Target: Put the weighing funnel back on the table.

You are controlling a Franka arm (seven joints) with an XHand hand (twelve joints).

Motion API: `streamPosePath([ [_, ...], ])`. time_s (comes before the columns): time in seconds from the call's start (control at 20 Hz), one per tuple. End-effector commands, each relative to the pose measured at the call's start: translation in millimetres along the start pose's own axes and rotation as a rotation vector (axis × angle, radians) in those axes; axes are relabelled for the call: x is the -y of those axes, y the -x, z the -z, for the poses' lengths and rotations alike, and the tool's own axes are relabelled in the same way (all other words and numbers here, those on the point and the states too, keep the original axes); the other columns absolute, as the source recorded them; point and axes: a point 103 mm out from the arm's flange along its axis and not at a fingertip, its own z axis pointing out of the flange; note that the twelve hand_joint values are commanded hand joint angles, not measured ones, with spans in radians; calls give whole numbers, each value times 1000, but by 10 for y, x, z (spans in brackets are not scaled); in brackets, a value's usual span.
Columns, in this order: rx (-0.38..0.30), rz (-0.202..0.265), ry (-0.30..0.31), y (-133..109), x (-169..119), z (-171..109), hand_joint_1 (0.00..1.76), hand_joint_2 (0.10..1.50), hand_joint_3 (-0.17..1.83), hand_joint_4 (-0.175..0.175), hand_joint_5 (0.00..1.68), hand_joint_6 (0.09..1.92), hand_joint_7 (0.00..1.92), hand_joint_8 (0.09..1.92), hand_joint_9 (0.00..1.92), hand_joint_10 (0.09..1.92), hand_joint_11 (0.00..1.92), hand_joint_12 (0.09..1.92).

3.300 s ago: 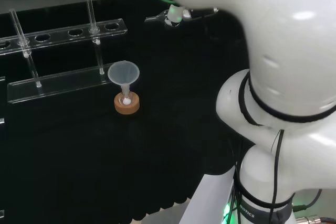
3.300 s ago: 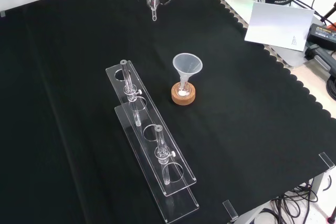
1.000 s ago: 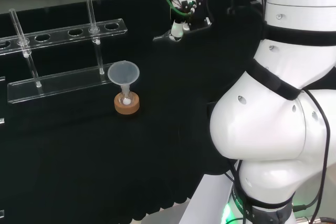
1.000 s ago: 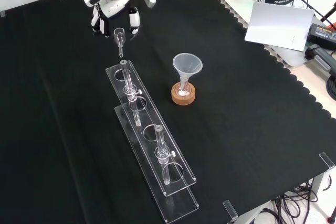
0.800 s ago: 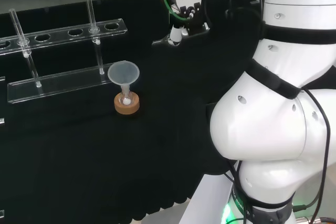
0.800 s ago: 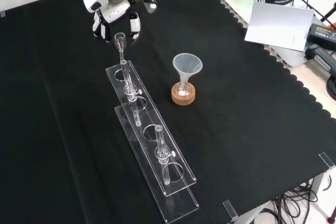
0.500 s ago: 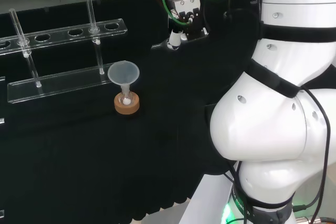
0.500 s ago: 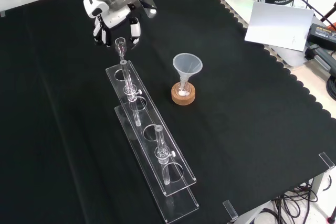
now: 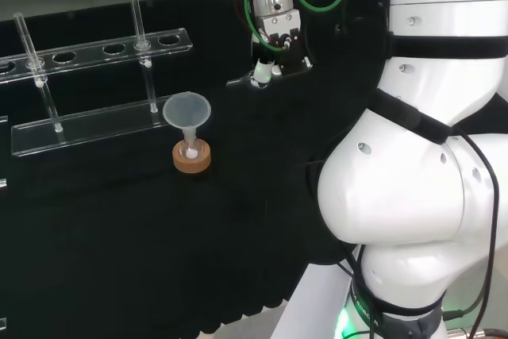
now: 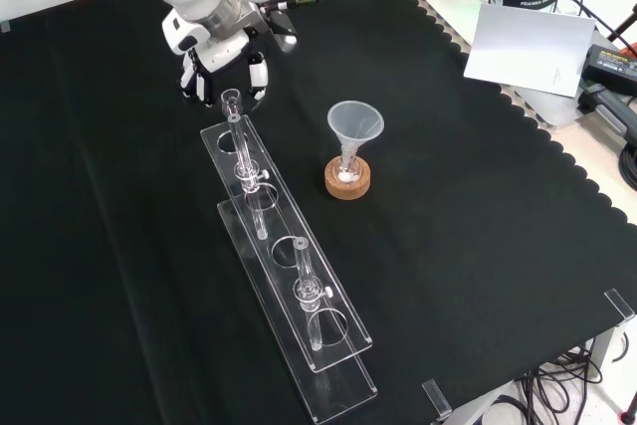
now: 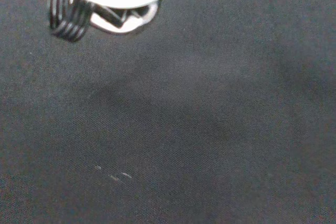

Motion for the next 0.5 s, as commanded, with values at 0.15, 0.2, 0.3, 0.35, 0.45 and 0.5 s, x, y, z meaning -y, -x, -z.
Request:
streamPosePath([
  [0.15,-21,22,22,-23,-181,-163,1120,637,702,175,1252,734,445,650,817,417,695,1104],
  [0.2,-22,25,19,-28,-201,-179,1120,637,702,175,1251,735,445,650,817,417,695,1103],
  [0.3,-24,29,14,-41,-240,-210,1120,637,703,175,1251,735,444,650,818,417,696,1103],
  [0.35,-25,32,12,-48,-257,-223,1120,637,703,175,1251,735,444,650,819,417,697,1103],
  [0.45,-24,37,13,-63,-283,-239,1120,637,703,175,1251,735,444,650,820,417,699,1103],
  [0.5,-23,38,13,-69,-294,-244,1120,637,703,175,1251,735,444,651,820,417,700,1103],
])
